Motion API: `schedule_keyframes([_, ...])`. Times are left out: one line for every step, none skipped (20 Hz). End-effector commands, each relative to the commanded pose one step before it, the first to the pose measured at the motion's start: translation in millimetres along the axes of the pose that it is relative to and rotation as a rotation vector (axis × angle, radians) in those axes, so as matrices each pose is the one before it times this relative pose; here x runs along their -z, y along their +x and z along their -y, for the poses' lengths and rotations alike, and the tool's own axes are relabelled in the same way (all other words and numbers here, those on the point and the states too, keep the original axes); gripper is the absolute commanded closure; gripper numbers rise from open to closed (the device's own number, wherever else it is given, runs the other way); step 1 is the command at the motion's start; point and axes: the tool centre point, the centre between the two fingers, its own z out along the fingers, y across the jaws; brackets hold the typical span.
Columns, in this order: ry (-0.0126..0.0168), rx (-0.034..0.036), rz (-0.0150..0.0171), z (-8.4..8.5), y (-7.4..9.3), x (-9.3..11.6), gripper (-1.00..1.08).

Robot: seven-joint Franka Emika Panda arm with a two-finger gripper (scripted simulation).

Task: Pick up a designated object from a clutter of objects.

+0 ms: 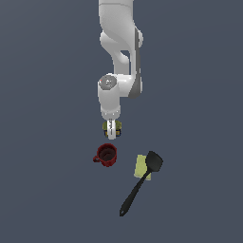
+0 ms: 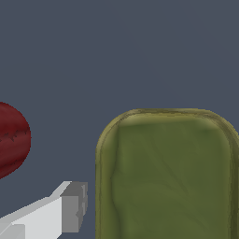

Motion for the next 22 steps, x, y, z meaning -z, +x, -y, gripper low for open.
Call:
schedule_keyframes([0.00101,-0.00005,-0.0001,0.35,-0.06,-2.21,-0.92])
schedule_keyframes([0.0,0.0,0.0,0.0,0.0,0.0,1.08])
schedule_keyframes([0.0,0.0,0.0,0.0,0.0,0.0,1.08])
schedule_keyframes([0.0,0.0,0.0,0.0,0.0,0.0,1.08])
schedule_keyframes([0.0,0.0,0.0,0.0,0.0,0.0,1.08])
schedule_keyframes([0.0,0.0,0.0,0.0,0.0,0.0,1.08])
schedule_keyframes([0.0,0.0,0.0,0.0,0.0,0.0,1.08])
schedule_keyframes([0.0,0.0,0.0,0.0,0.0,0.0,1.08])
schedule_keyframes([0.0,0.0,0.0,0.0,0.0,0.0,1.08])
schedule_keyframes([0.0,0.0,0.0,0.0,0.0,0.0,1.08])
schedule_keyframes([0.0,0.0,0.0,0.0,0.0,0.0,1.08])
schedule_keyframes([0.00207,-0.00009,-0.00001,0.7,0.09,0.84,1.08])
schedule_keyframes([0.0,0.0,0.0,-0.04,0.02,0.2,1.08])
schedule_keyframes([0.0,0.0,0.0,-0.11,0.05,0.59,1.08])
schedule_keyframes([0.0,0.0,0.0,-0.18,0.08,0.99,1.08])
schedule_keyframes([0.0,0.0,0.0,-0.25,0.11,1.38,1.08])
schedule_keyframes([0.0,0.0,0.0,-0.32,0.14,1.78,1.08])
schedule_keyframes([0.0,0.0,0.0,-0.39,0.17,2.17,1.08])
schedule_keyframes([0.0,0.0,0.0,-0.46,0.2,2.57,1.08])
schedule_keyframes([0.0,0.0,0.0,-0.54,0.24,2.97,1.08])
schedule_keyframes([0.0,0.0,0.0,-0.61,0.27,3.37,1.08])
schedule_keyframes([0.0,0.0,0.0,-0.68,0.31,3.77,1.08])
